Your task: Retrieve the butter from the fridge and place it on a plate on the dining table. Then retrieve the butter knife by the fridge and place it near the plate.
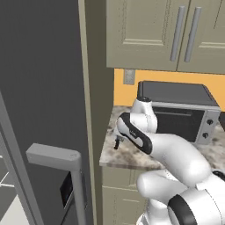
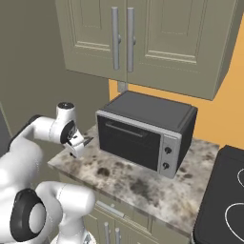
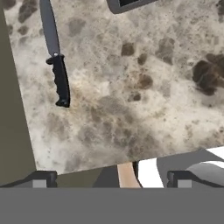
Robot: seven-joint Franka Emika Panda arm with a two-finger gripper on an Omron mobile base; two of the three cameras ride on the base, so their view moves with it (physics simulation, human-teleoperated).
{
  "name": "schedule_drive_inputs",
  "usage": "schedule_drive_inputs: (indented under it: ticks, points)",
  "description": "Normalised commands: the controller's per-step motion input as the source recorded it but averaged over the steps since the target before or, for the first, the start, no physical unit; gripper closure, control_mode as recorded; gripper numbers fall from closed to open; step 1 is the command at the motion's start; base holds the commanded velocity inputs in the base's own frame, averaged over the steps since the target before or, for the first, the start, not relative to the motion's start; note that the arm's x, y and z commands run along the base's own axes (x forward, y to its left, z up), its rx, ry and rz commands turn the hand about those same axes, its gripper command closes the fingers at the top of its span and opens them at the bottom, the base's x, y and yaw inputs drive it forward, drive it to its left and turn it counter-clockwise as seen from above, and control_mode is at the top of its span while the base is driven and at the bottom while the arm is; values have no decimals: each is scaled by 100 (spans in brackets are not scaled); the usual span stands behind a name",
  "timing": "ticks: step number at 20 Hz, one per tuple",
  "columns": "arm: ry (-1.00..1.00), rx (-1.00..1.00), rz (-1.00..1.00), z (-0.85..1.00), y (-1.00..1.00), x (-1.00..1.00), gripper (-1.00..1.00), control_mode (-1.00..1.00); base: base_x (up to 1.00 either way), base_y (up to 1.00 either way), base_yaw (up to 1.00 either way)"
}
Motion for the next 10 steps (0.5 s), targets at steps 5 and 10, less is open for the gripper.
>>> schedule_drive_inputs:
  ticks: [5,10]
  points:
    - [1,-1,0,-46,9,35,-100,-100,0,0,0]
    - [0,-2,0,-35,4,35,-100,-100,0,0,0]
